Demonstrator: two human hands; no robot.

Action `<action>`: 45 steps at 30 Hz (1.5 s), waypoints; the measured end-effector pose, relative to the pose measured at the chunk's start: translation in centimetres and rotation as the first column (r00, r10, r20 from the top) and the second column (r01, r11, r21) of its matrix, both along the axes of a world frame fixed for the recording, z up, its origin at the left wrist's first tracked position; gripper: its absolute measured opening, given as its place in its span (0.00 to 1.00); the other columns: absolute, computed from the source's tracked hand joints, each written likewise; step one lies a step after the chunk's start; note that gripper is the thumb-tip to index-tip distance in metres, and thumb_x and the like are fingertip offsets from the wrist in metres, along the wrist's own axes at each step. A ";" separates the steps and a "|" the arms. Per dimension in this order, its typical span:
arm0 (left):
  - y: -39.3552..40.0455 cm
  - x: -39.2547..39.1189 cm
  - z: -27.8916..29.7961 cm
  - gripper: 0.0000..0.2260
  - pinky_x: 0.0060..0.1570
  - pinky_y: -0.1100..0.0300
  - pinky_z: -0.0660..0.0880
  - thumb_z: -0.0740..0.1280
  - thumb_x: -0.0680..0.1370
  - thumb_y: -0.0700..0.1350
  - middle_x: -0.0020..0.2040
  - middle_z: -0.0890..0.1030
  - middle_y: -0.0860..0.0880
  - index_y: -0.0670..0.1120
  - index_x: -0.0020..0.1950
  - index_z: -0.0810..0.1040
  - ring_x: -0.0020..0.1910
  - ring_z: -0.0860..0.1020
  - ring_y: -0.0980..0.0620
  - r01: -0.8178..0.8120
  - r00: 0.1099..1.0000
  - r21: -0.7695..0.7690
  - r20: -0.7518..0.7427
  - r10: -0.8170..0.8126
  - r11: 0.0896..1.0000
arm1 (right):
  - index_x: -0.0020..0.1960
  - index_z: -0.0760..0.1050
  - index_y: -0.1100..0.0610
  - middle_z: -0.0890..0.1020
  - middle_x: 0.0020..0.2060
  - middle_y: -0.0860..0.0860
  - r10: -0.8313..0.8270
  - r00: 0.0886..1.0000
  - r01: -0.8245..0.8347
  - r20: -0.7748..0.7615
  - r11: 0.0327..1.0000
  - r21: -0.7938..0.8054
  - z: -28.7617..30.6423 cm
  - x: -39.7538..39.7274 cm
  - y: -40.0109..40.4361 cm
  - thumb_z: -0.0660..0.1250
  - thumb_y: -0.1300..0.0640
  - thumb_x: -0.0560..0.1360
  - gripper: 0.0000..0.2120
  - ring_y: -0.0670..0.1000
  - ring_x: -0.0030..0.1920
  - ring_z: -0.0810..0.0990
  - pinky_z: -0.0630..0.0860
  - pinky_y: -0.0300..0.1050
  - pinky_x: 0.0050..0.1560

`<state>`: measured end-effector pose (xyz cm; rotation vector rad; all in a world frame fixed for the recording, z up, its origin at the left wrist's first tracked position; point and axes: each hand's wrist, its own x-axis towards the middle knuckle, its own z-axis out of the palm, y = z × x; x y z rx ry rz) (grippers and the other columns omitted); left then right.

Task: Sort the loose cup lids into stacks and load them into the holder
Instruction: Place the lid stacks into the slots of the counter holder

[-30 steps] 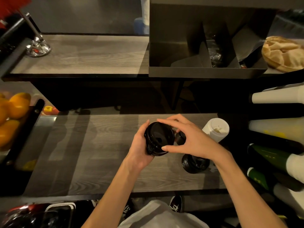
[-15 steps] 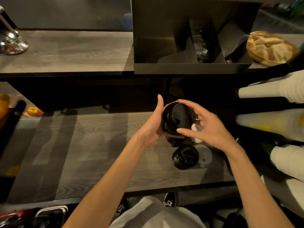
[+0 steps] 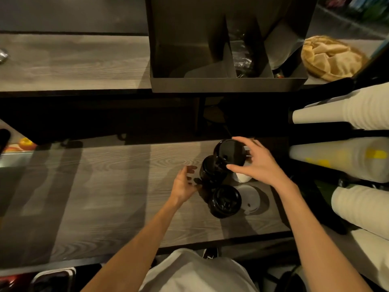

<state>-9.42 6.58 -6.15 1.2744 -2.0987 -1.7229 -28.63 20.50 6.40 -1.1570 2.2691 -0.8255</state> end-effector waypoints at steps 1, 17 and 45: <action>0.0 -0.1 -0.8 0.30 0.62 0.50 0.78 0.80 0.70 0.41 0.64 0.76 0.49 0.49 0.69 0.74 0.61 0.77 0.49 0.006 1.000 -0.011 -0.011 -0.006 1.000 | 0.77 0.67 0.42 0.70 0.70 0.47 0.053 0.998 -0.052 -0.023 0.998 0.046 0.1 -0.1 -0.9 0.82 0.48 0.69 0.41 0.49 0.70 0.72 0.69 0.42 0.65; 0.3 -0.5 -3.7 0.38 0.67 0.41 0.75 0.77 0.72 0.41 0.74 0.69 0.59 0.65 0.75 0.64 0.75 0.68 0.50 0.099 0.984 -0.092 -0.139 -0.111 0.991 | 0.75 0.66 0.41 0.75 0.69 0.48 0.582 0.813 -0.473 -0.032 0.691 0.547 -2.0 -3.0 -8.6 0.82 0.53 0.67 0.41 0.53 0.70 0.72 0.72 0.56 0.69; -0.7 -0.8 -5.7 0.44 0.67 0.41 0.75 0.81 0.70 0.43 0.74 0.72 0.51 0.54 0.80 0.62 0.73 0.70 0.50 0.072 0.987 -0.114 -0.132 -0.087 0.991 | 0.80 0.62 0.54 0.71 0.73 0.53 0.520 0.819 -0.342 -0.242 0.782 0.521 -4.7 0.0 -7.4 0.77 0.36 0.70 0.48 0.57 0.73 0.70 0.69 0.54 0.72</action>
